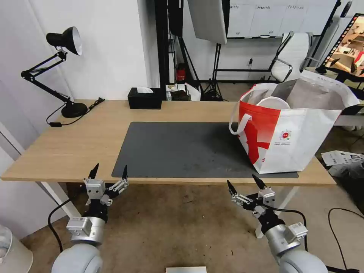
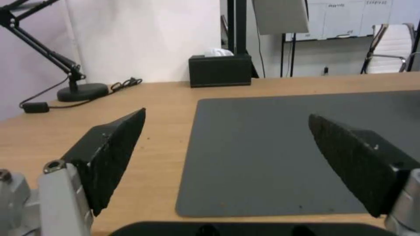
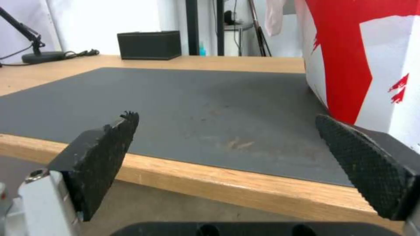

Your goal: Pick up the trash from the table and place it into the takeout bag.

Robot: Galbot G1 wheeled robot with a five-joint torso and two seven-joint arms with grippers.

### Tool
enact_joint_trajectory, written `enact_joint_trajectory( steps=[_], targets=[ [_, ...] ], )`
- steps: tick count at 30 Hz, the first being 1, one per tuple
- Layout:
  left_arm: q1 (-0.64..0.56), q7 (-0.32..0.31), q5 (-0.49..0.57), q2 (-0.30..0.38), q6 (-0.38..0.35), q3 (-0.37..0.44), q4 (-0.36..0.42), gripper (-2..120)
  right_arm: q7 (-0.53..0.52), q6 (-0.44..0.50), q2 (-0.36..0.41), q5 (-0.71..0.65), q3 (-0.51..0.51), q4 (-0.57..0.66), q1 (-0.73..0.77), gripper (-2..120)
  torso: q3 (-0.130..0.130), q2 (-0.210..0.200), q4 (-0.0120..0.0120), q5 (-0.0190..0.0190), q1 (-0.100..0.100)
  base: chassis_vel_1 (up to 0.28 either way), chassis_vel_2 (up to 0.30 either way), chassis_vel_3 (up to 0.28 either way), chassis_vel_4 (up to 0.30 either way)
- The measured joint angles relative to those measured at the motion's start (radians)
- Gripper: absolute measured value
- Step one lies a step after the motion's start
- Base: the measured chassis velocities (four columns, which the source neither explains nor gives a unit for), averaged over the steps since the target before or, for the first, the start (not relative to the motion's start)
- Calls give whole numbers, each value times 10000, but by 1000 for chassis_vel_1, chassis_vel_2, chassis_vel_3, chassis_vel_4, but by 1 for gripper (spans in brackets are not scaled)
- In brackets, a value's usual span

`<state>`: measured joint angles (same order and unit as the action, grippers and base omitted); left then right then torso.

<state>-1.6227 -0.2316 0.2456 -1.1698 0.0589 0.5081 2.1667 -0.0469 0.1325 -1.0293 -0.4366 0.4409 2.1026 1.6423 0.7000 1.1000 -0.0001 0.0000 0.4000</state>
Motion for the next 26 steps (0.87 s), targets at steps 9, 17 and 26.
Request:
enact_joint_trajectory(
  steps=[9, 17, 26],
  targets=[
    [-318, -2, -375, -322, 58, -64, 20, 100, 0, 0, -1, 0, 0, 0, 0, 100, 0, 0, 0, 0, 0, 0, 0, 0, 0],
    [-587, -3, -380, -463, 149, 149, 122, 100, 0, 0, 0, 0, 0, 0, 0, 100, 0, 0, 1, 0, 1, 0, 0, 0, 0],
    [-814, 32, -401, -616, 253, 198, 196, 100, 0, 0, 0, 0, 0, 0, 0, 100, 0, -1, 1, 0, 0, 0, 0, 0, 0]
  ],
)
